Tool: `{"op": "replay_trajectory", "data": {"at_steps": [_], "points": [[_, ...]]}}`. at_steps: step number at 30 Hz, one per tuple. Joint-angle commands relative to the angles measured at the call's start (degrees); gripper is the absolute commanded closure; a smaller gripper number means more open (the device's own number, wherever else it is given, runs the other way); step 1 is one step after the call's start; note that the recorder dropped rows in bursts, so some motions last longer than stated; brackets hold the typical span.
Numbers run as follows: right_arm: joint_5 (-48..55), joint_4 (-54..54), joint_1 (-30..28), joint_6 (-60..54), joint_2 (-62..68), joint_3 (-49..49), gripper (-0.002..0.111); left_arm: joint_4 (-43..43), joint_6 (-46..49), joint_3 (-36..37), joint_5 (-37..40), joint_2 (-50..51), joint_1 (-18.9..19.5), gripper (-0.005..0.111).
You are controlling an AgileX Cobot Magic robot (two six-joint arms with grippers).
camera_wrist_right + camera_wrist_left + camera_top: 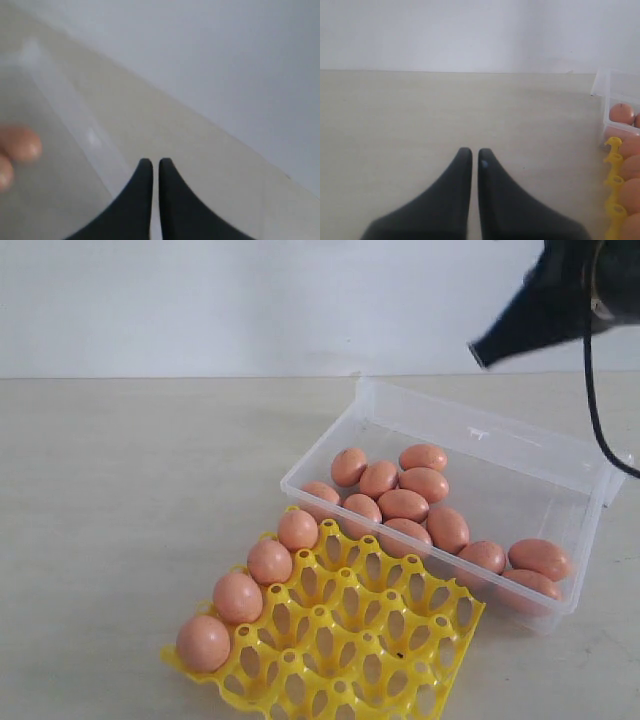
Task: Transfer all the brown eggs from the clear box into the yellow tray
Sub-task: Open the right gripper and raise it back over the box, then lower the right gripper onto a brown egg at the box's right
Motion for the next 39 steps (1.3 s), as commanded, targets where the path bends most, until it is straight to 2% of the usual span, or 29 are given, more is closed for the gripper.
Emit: {"op": "replay_trajectory", "data": {"at_steps": [1, 2, 5, 6, 8, 10, 13, 18, 20, 22, 25, 27, 39], "points": [[15.49, 12.19, -1.7, -17.28, 6.82, -0.22, 0.108, 0.17, 0.2, 0.23, -0.32, -0.16, -0.31, 0.103], [15.37, 16.09, -2.01, -18.07, 7.34, -0.76, 0.108, 0.17, 0.2, 0.23, -0.32, -0.16, -0.31, 0.103], [20.58, 37.78, -2.47, -41.78, 7.97, -4.82, 0.108, 0.17, 0.2, 0.23, -0.32, -0.16, -0.31, 0.103], [22.94, 40.99, -2.47, -44.29, 8.13, -6.5, 0.108, 0.17, 0.2, 0.23, -0.32, -0.16, -0.31, 0.103], [34.73, 45.34, -2.47, -48.72, 11.02, -14.8, 0.108, 0.17, 0.2, 0.23, -0.32, -0.16, -0.31, 0.103], [35.64, 49.18, -2.82, -49.09, 14.32, -21.54, 0.108, 0.17, 0.2, 0.23, -0.32, -0.16, -0.31, 0.103], [35.64, 58.38, -2.98, -52.56, 18.43, -22.85, 0.108, 0.17, 0.2, 0.23, -0.3, -0.16, -0.31, 0.103], [35.64, 46.55, -2.98, -50.61, 23.83, -22.85, 0.108, 0.17, 0.2, 0.23, -0.3, -0.16, -0.31, 0.103], [35.64, 45.65, -2.98, -49.89, 24.69, -22.85, 0.105, 0.17, 0.2, 0.23, -0.3, -0.16, -0.31, 0.103], [35.64, 45.76, -2.98, -50.07, 25.6, -22.85, 0.093, 0.17, 0.2, 0.23, -0.3, -0.16, -0.31, 0.103], [35.64, 45.72, -2.98, -50.07, 26.74, -22.35, 0.066, 0.17, 0.2, 0.23, -0.3, -0.16, -0.31, 0.103], [35.64, 45.62, -2.98, -50.48, 27.27, -21.34, 0.056, 0.17, 0.2, 0.23, -0.2, -0.16, -0.31, 0.103], [35.16, 44.47, -3.69, -50.3, 31.8, -20.56, 0.054, 0.17, 0.2, 0.23, -0.2, -0.16, -0.31, 0.103]]}}
